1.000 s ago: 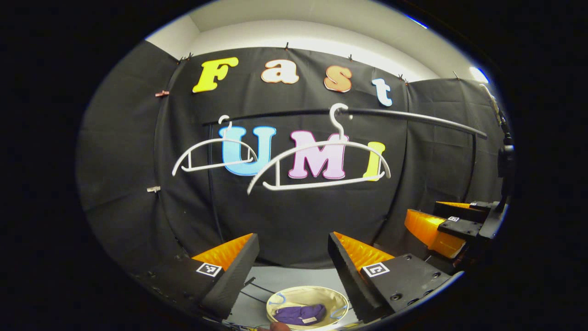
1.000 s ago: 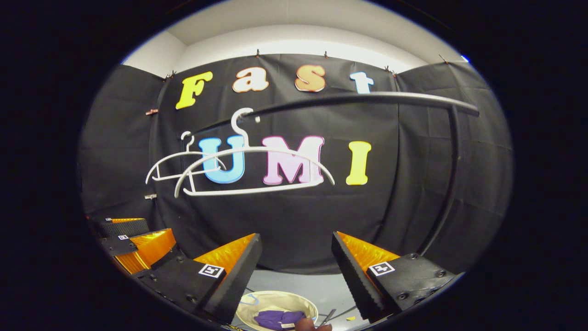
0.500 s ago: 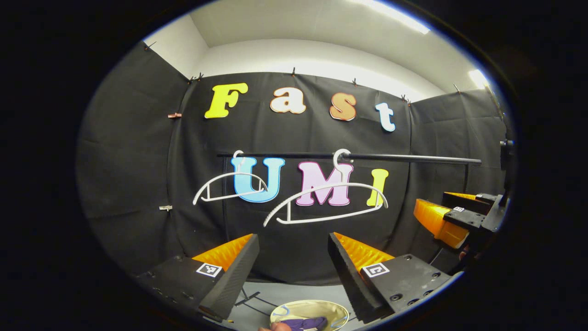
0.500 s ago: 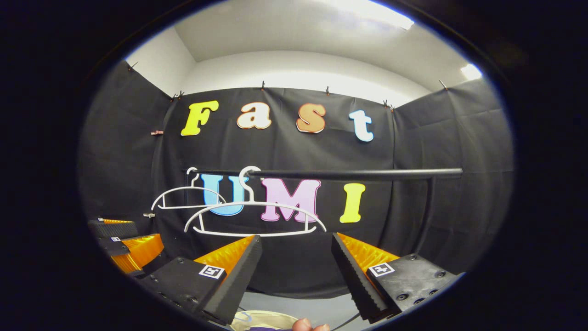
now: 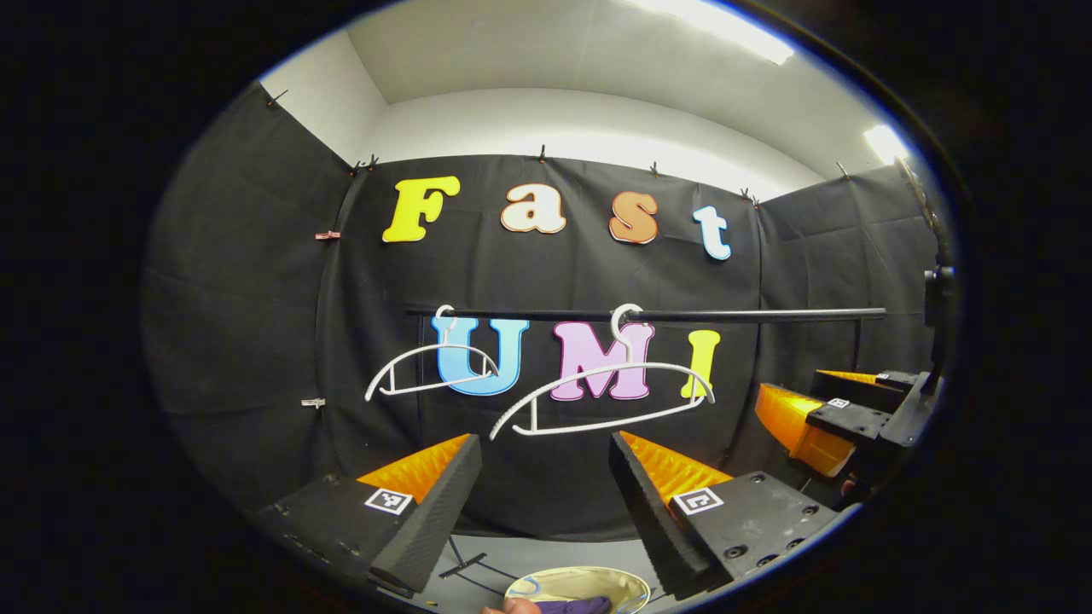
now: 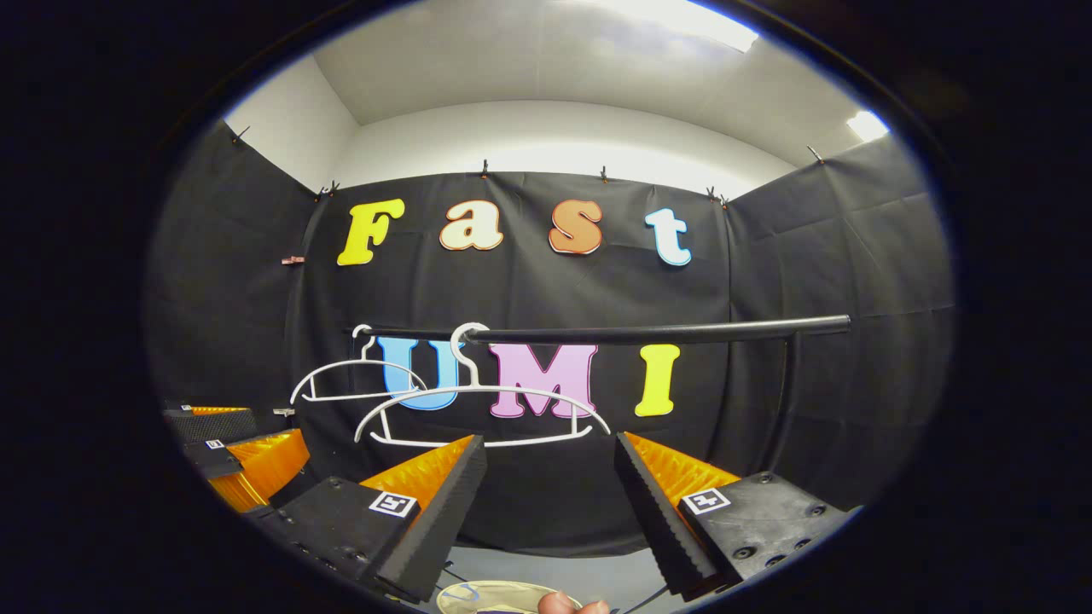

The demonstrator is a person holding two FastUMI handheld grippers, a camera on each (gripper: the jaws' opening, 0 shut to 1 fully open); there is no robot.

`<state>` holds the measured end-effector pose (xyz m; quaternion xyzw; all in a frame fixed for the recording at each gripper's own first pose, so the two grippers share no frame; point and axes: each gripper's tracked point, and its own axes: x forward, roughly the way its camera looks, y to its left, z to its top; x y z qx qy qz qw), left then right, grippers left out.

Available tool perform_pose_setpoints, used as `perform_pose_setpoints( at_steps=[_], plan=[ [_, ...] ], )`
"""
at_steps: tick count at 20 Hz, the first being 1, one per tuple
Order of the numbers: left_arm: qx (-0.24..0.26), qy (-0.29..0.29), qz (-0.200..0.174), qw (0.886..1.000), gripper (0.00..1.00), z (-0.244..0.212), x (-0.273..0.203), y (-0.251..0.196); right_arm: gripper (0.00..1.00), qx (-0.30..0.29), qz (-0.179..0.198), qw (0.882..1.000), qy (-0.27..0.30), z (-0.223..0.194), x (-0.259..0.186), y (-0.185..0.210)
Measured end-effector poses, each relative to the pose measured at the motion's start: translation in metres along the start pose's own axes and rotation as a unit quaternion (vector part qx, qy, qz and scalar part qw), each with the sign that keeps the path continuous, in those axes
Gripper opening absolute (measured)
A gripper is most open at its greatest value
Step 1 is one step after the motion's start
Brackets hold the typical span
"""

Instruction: Grasp the clothes on the hanger with both hands and then place them into the laundry hamper below.

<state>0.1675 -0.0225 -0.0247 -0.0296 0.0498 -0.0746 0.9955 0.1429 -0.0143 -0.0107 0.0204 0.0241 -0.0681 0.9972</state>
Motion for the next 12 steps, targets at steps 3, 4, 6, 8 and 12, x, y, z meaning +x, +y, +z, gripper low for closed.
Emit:
perform_pose_setpoints(
  at_steps=[3, 4, 6, 8, 12],
  plan=[
    [0.009, -0.001, 0.01, 1.0, 0.92, 0.001, -0.001, 0.005, 0.97, -0.003, 0.005, 1.0, -0.002, 0.001, -0.003, 0.002],
    [0.009, -0.001, 0.01, 1.0, 0.95, 0.002, -0.001, 0.006, 0.97, -0.004, 0.007, 1.0, -0.004, 0.001, -0.004, 0.003],
    [0.007, -0.001, 0.012, 1.0, 0.95, 0.004, -0.001, 0.007, 0.97, -0.005, 0.011, 1.0, -0.003, 0.0, -0.005, 0.004],
    [0.006, -0.001, 0.015, 1.0, 0.92, 0.005, -0.002, 0.008, 0.97, -0.004, 0.018, 1.0, -0.004, 0.001, -0.007, 0.006],
    [0.015, 0.0, 0.028, 1.0, 0.95, 0.005, -0.004, 0.015, 0.97, -0.001, 0.032, 0.999, -0.009, 0.003, -0.006, 0.013]
  ],
)
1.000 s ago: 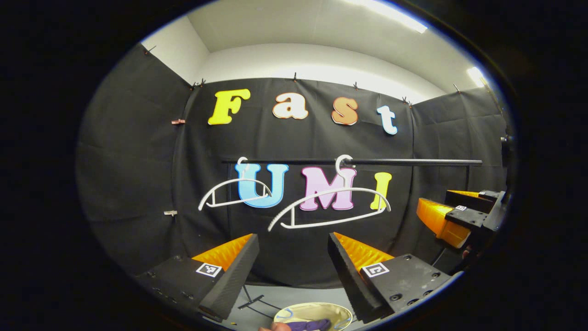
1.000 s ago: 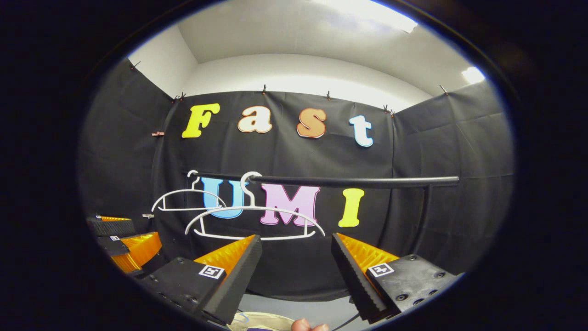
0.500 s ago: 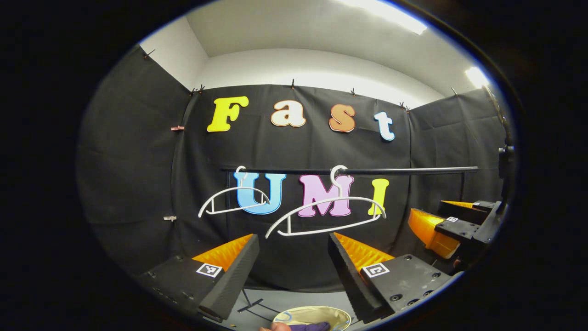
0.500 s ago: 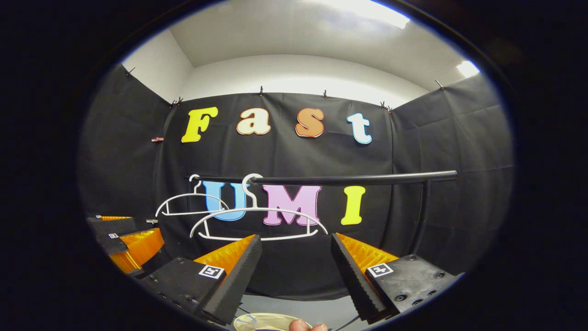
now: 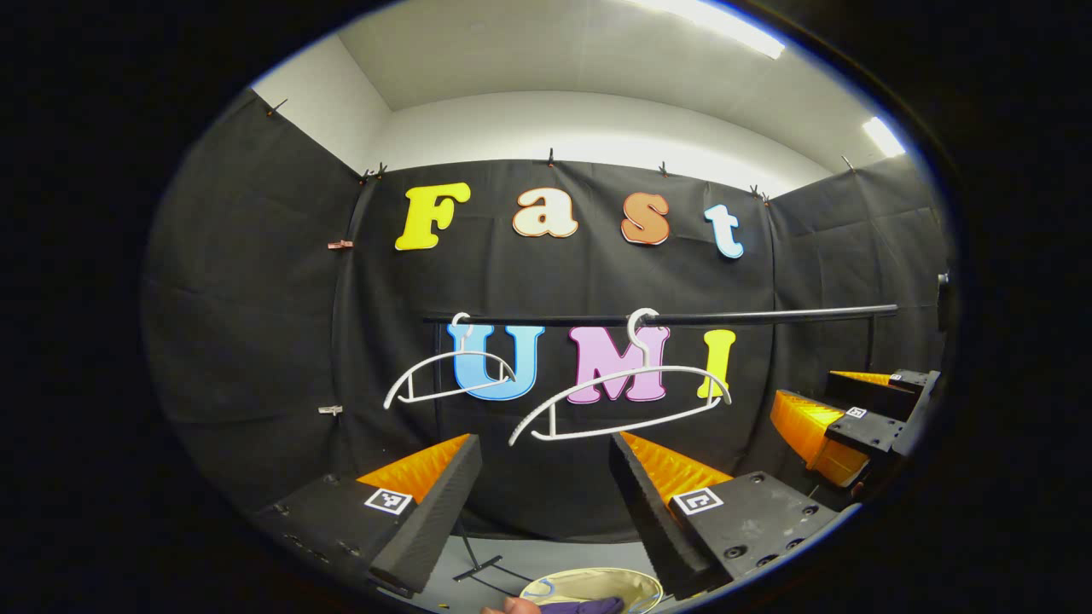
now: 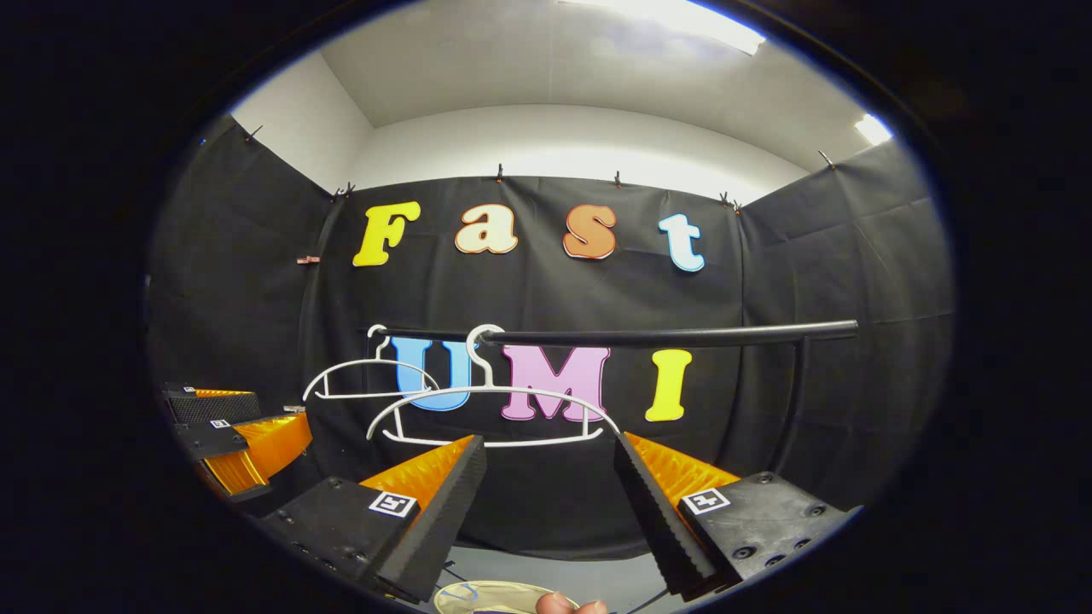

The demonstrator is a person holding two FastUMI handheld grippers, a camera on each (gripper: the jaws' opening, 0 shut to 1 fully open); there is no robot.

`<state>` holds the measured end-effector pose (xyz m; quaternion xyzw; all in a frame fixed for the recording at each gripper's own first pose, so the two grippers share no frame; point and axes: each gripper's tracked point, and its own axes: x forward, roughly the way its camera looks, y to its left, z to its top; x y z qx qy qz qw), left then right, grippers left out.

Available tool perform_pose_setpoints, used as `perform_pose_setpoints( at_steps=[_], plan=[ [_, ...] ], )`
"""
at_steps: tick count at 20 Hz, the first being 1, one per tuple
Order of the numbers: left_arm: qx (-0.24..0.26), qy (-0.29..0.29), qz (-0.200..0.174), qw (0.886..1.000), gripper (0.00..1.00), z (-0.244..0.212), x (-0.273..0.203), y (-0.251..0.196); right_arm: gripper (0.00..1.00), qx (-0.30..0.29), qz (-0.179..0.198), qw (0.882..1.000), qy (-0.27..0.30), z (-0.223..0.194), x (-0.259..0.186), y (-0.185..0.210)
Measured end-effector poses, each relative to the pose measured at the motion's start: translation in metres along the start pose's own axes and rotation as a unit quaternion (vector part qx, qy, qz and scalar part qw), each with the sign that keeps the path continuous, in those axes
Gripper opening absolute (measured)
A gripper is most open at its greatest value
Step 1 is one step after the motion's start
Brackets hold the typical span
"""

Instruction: Grasp the clothes on the hanger with both hands and then place them into the laundry hamper below.

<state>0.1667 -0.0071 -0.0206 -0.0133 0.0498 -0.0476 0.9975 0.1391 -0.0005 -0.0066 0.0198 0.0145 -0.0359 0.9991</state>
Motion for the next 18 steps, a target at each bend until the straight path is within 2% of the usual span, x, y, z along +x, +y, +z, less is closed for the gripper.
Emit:
perform_pose_setpoints(
  at_steps=[1, 2, 4, 8, 9, 11, 12, 17, 18],
  plan=[
    [0.002, 0.0, 0.003, 1.0, 0.92, 0.0, -0.001, 0.001, 0.97, 0.003, 0.002, 1.0, -0.001, 0.0, 0.001, 0.002],
    [0.003, 0.002, 0.003, 1.0, 0.95, 0.0, -0.003, 0.002, 0.97, 0.003, 0.006, 1.0, -0.003, 0.002, 0.002, 0.004],
    [0.003, 0.006, 0.006, 1.0, 0.92, -0.002, -0.005, 0.002, 0.97, 0.0, 0.01, 1.0, -0.009, 0.007, 0.005, 0.006],
    [0.002, 0.004, 0.007, 1.0, 0.92, 0.0, -0.009, 0.002, 0.96, -0.005, 0.023, 1.0, -0.011, 0.007, 0.007, 0.016],
    [0.002, 0.003, 0.007, 1.0, 0.95, -0.001, -0.01, 0.002, 0.96, -0.006, 0.028, 1.0, -0.008, 0.005, 0.007, 0.019],
    [0.001, 0.002, 0.009, 1.0, 0.92, 0.0, -0.01, 0.003, 0.97, -0.004, 0.031, 0.999, -0.005, 0.004, 0.006, 0.02],
    [0.0, 0.003, 0.01, 1.0, 0.95, 0.0, -0.01, 0.004, 0.97, -0.001, 0.031, 0.999, -0.005, 0.003, 0.007, 0.02],
    [0.004, 0.004, 0.015, 1.0, 0.92, -0.001, -0.01, 0.008, 0.97, 0.004, 0.027, 1.0, -0.002, 0.0, 0.009, 0.016],
    [0.004, 0.004, 0.015, 1.0, 0.92, 0.0, -0.01, 0.008, 0.99, 0.005, 0.027, 1.0, -0.002, 0.0, 0.009, 0.015]
  ],
)
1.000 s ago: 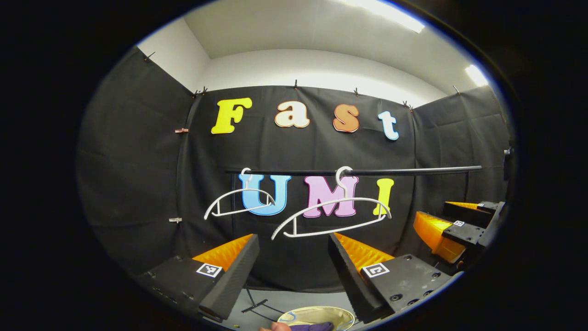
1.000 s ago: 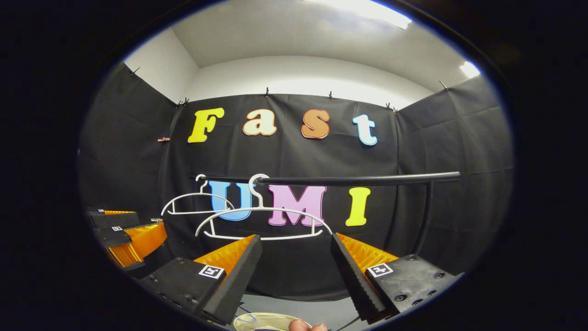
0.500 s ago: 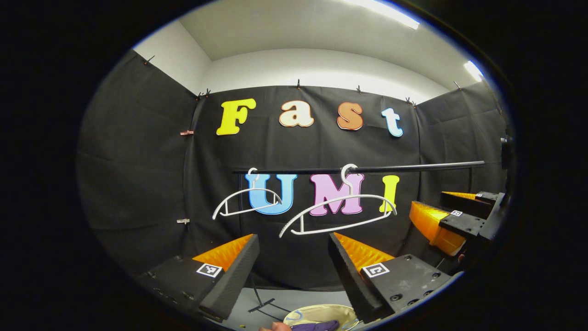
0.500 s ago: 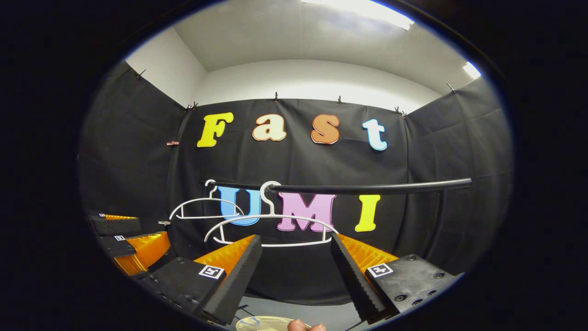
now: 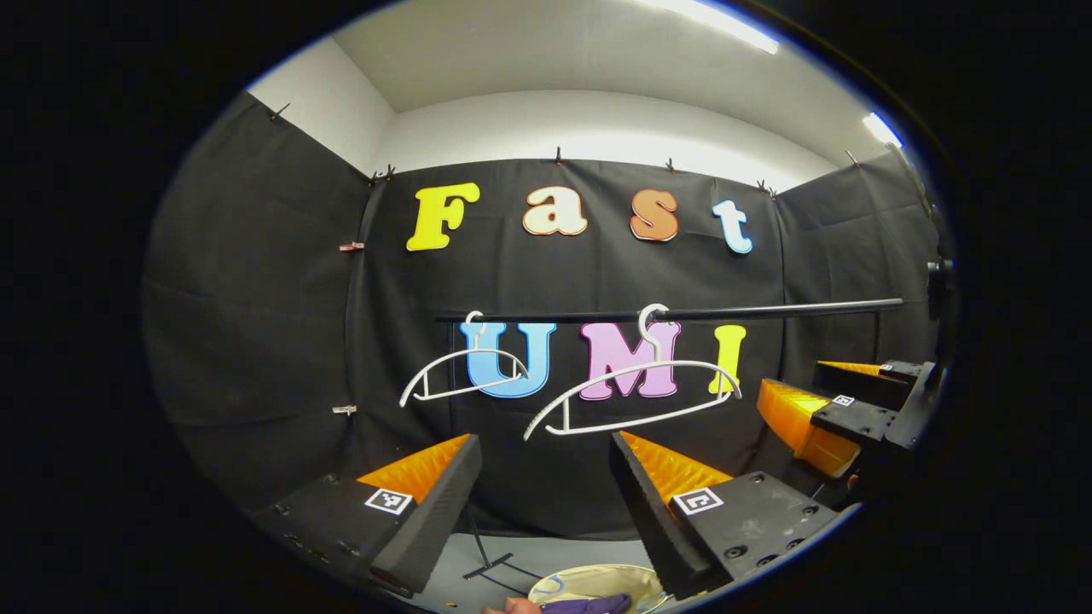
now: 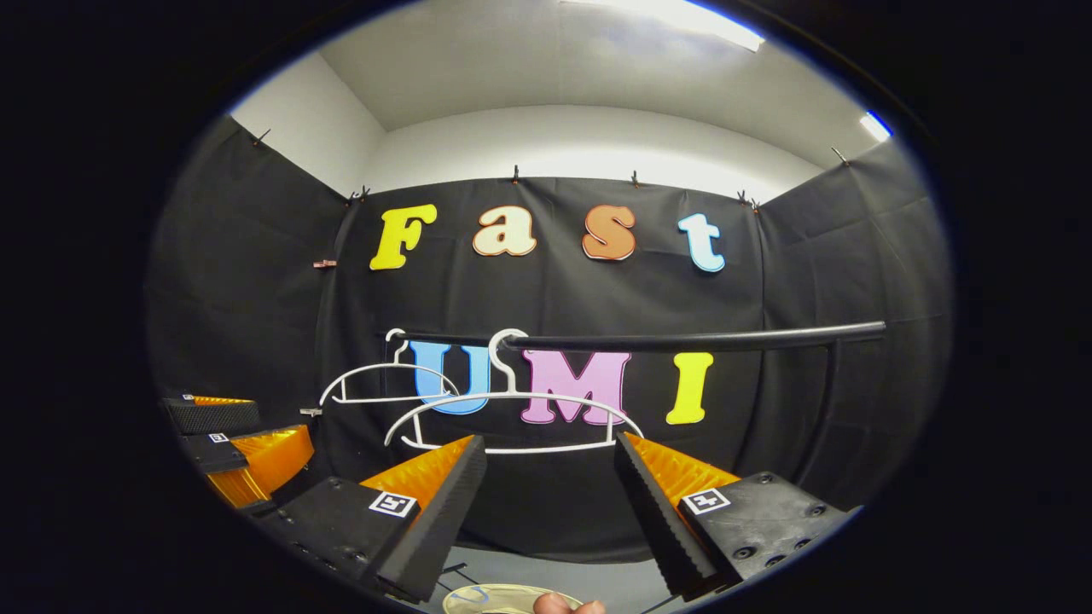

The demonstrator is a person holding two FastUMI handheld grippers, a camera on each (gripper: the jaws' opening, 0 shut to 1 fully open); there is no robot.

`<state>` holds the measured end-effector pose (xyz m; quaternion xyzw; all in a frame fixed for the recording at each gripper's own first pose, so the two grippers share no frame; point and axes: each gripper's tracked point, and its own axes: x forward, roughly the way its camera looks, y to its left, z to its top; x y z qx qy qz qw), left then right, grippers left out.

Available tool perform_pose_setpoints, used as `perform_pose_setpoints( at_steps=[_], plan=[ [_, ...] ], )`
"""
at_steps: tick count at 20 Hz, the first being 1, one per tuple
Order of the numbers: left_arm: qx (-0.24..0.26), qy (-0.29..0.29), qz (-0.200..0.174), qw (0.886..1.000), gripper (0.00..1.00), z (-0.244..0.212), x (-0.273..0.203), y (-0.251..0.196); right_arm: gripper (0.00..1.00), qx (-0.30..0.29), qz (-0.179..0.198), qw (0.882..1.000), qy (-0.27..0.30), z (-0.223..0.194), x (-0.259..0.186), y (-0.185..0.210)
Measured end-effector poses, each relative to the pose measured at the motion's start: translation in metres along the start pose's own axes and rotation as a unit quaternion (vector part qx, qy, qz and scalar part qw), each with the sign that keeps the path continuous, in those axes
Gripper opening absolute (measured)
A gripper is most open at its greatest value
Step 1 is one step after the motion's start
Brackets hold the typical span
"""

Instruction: Grasp the clothes on the hanger with both hands and then place them into the laundry hamper below.

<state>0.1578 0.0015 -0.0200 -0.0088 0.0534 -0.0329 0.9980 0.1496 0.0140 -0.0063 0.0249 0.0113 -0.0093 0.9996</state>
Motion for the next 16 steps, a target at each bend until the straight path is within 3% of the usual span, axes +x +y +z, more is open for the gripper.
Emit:
perform_pose_setpoints(
  at_steps=[16],
  plan=[
    [-0.001, 0.001, -0.004, 1.0, 0.92, 0.0008, -0.0036, 0.0001, 0.97, 0.0, 0.003, 1.0, 0.0, -0.0019, 0.0004, 0.0054]
  ],
)
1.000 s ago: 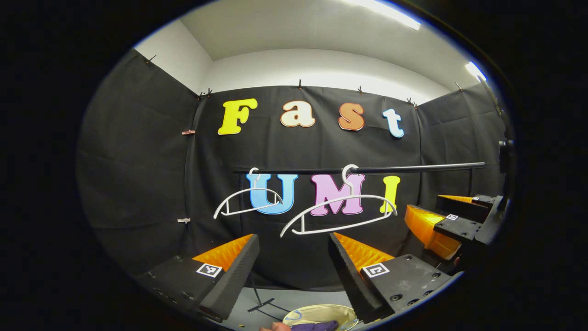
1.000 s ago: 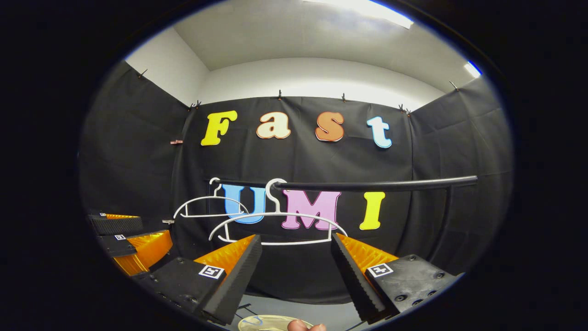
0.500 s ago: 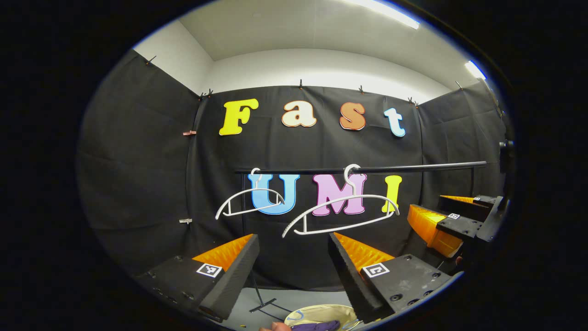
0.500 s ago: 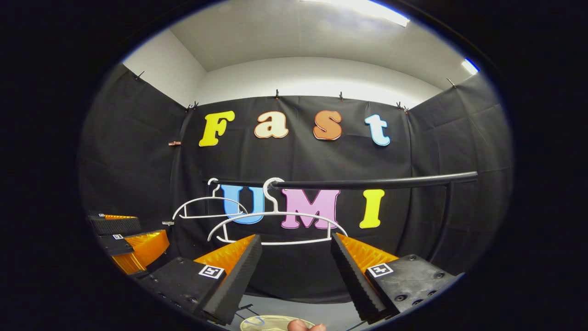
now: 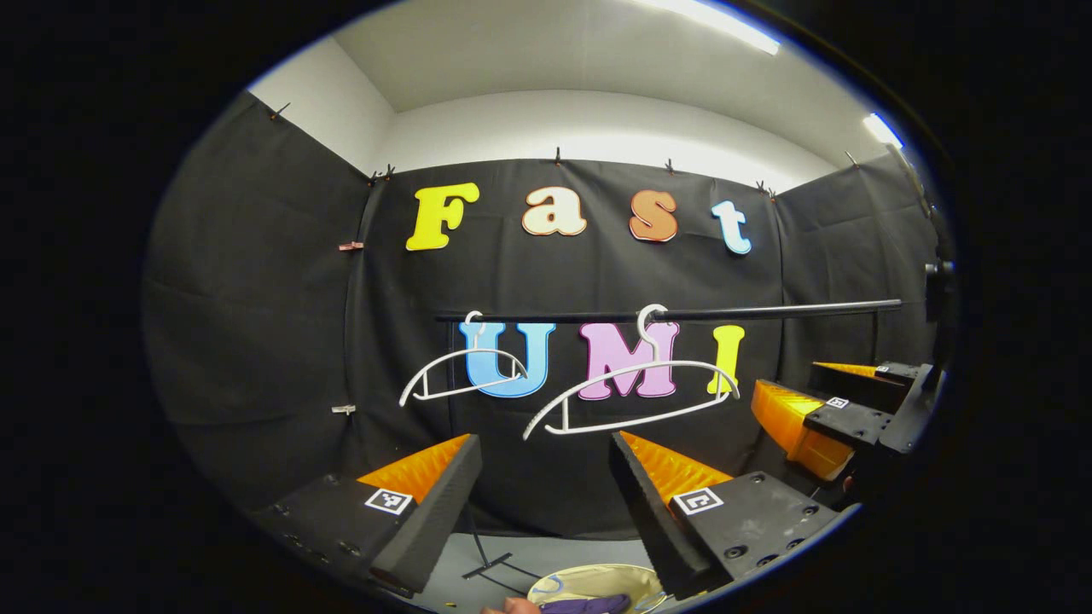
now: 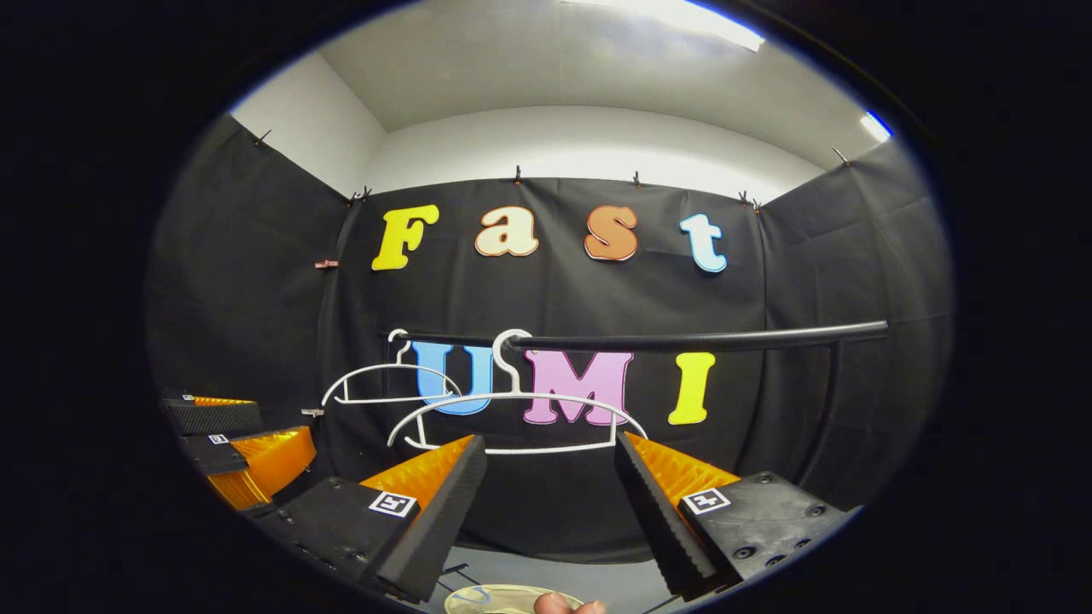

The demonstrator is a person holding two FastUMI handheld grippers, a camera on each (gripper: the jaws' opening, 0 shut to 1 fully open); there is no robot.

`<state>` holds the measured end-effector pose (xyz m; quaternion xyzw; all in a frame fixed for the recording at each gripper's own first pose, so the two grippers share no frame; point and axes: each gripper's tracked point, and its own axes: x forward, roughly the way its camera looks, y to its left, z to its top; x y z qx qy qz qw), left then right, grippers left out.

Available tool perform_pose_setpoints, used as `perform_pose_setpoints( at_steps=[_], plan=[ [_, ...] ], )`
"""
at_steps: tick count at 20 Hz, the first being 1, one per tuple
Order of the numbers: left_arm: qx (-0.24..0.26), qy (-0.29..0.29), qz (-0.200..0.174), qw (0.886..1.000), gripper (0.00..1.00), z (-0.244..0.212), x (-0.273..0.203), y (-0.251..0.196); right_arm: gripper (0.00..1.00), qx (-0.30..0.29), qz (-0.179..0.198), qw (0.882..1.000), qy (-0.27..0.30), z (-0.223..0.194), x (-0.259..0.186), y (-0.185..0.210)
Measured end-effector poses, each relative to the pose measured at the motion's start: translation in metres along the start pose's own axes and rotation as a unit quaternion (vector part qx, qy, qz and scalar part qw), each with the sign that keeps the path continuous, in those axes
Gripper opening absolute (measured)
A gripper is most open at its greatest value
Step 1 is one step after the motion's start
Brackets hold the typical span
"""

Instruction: Grasp the clothes on the hanger with both hands and then place them into the laundry hamper below.

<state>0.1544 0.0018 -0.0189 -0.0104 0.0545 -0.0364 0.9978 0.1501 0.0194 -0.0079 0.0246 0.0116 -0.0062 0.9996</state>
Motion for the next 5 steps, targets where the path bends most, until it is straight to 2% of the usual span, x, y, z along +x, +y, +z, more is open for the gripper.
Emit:
perform_pose_setpoints(
  at_steps=[1, 5],
  plan=[
    [0.0, 0.0, -0.001, 1.0, 0.95, -0.0005, 0.0, 0.0003, 0.97, 0.0, -0.001, 1.0, 0.0, -0.0008, -0.0009, -0.0008],
    [0.0, 0.0, -0.002, 1.0, 0.92, -0.0001, -0.0016, 0.0025, 0.97, 0.003, -0.006, 1.0, 0.002, -0.0018, -0.0036, -0.0014]
  ],
)
